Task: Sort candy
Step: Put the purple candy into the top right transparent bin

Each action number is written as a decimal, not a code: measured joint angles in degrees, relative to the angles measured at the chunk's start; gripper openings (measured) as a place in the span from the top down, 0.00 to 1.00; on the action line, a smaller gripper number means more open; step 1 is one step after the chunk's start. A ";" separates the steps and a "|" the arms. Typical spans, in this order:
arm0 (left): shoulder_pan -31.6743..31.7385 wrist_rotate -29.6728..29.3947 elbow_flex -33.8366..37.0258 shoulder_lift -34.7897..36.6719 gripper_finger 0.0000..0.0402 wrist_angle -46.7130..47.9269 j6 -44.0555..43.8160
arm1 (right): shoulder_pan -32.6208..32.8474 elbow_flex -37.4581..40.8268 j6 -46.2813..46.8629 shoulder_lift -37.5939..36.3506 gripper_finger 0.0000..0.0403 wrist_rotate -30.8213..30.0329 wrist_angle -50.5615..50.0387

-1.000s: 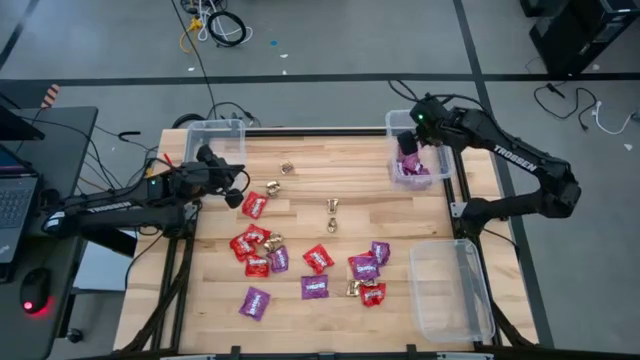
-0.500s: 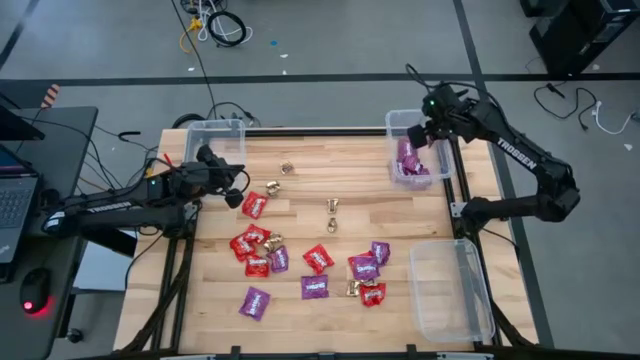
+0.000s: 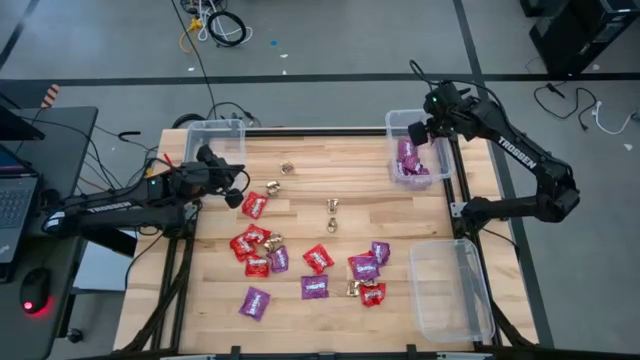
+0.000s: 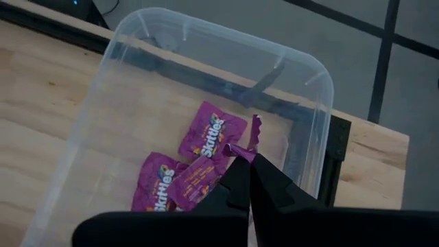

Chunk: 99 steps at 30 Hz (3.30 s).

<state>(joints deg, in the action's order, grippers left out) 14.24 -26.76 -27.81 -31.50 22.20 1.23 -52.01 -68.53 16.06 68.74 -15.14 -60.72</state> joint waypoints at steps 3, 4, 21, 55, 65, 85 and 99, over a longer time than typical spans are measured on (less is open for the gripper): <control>0.02 0.01 0.00 -0.01 0.98 0.00 0.00 | 0.00 0.00 0.69 0.65 1.00 0.02 0.23; 0.02 0.01 0.00 0.01 0.98 0.00 0.00 | 0.00 0.00 0.84 1.03 1.00 0.02 0.23; 0.00 0.00 0.00 0.01 0.98 0.00 0.00 | 0.00 0.00 2.31 8.96 1.00 7.29 6.96; 0.02 -0.01 0.00 0.01 0.98 0.02 0.02 | -0.26 0.02 3.47 17.06 1.00 13.27 12.07; 0.02 -0.01 0.00 0.00 0.98 0.02 0.02 | -0.26 0.01 3.43 17.06 1.00 13.29 12.05; 0.02 -0.01 0.00 0.01 0.98 0.04 0.02 | -0.26 0.02 3.32 17.06 1.00 13.29 12.05; 0.00 0.00 0.00 0.01 0.98 0.03 0.04 | -0.26 0.01 2.84 17.06 1.00 13.28 12.69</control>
<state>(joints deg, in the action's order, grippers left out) 14.24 -26.75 -27.81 -31.49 22.23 1.28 -52.27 -68.52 18.90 85.80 -1.85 -48.03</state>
